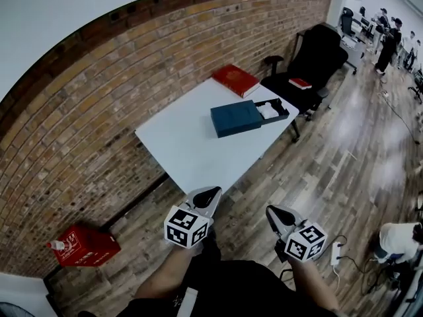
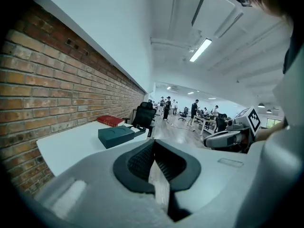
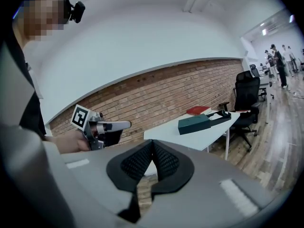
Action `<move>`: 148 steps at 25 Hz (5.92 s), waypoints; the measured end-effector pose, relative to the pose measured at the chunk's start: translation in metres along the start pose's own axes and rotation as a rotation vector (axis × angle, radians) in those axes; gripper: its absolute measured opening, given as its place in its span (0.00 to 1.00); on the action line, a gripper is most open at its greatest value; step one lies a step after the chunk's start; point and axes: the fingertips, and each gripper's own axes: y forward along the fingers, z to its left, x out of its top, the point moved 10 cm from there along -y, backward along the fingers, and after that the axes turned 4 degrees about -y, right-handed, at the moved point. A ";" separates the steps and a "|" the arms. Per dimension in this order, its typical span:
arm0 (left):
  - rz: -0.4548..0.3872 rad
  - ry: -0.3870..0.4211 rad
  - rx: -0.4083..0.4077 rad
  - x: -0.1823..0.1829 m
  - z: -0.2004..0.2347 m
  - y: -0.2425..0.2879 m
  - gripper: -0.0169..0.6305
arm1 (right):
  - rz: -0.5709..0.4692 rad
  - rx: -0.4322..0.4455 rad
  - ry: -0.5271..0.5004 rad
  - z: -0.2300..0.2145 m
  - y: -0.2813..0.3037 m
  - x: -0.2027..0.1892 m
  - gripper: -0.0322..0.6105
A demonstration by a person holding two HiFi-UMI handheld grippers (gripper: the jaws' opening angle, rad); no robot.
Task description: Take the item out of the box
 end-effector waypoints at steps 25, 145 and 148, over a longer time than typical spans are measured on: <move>-0.007 0.053 -0.127 0.105 0.176 0.105 0.03 | -0.004 -0.067 0.014 -0.075 0.206 0.092 0.05; -0.134 0.035 0.138 0.196 0.115 0.318 0.03 | 0.203 0.148 -0.429 -0.374 0.254 0.263 0.12; -0.135 0.052 0.148 0.204 0.110 0.322 0.03 | 0.139 0.168 -0.412 -0.372 0.240 0.271 0.12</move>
